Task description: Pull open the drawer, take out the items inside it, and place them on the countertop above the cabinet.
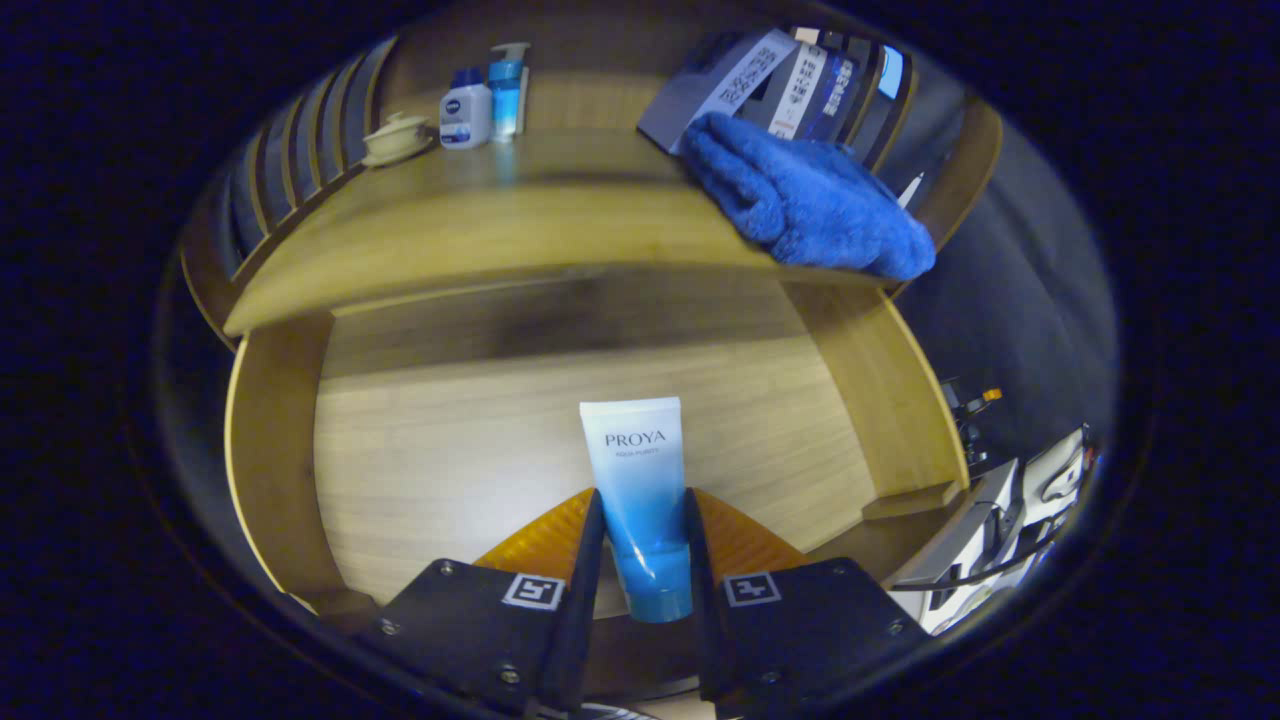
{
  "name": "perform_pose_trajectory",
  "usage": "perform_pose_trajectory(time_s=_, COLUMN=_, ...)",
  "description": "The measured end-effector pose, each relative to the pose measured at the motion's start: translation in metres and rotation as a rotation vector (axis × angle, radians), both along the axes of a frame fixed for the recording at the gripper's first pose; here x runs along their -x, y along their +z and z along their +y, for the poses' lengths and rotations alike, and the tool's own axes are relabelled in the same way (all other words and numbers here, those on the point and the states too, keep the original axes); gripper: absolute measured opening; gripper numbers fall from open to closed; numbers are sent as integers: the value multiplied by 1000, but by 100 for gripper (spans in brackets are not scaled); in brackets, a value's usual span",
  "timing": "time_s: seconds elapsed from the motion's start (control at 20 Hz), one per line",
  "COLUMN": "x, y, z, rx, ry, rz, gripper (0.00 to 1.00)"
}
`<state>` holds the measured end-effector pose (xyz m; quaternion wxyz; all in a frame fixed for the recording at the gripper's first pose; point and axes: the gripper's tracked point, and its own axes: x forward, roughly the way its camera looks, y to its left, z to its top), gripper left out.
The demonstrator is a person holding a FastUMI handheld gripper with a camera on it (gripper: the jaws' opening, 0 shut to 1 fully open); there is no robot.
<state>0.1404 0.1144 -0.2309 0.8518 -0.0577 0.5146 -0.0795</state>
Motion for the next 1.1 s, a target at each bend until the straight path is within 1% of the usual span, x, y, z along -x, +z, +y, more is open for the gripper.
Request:
perform_pose_trajectory(time_s=0.15, x=-17, y=26, z=2, rx=23, ry=5, rz=-64, gripper=43)
perform_pose_trajectory(time_s=0.25, x=-34, y=43, z=9, rx=10, ry=17, rz=-114, gripper=43)
perform_pose_trajectory(time_s=0.35, x=-55, y=58, z=15, rx=10, ry=39, rz=-155, gripper=43)
perform_pose_trajectory(time_s=0.5, x=-96, y=71, z=24, rx=-12, ry=44, rz=-215, gripper=43)
perform_pose_trajectory(time_s=0.55, x=-113, y=72, z=29, rx=-36, ry=47, rz=-230, gripper=43)
perform_pose_trajectory(time_s=0.75, x=-155, y=62, z=41, rx=-104, ry=55, rz=-252, gripper=43)
perform_pose_trajectory(time_s=0.95, x=-177, y=38, z=48, rx=-149, ry=68, rz=-210, gripper=43)
perform_pose_trajectory(time_s=1.1, x=-187, y=28, z=55, rx=-177, ry=79, rz=-209, gripper=43)
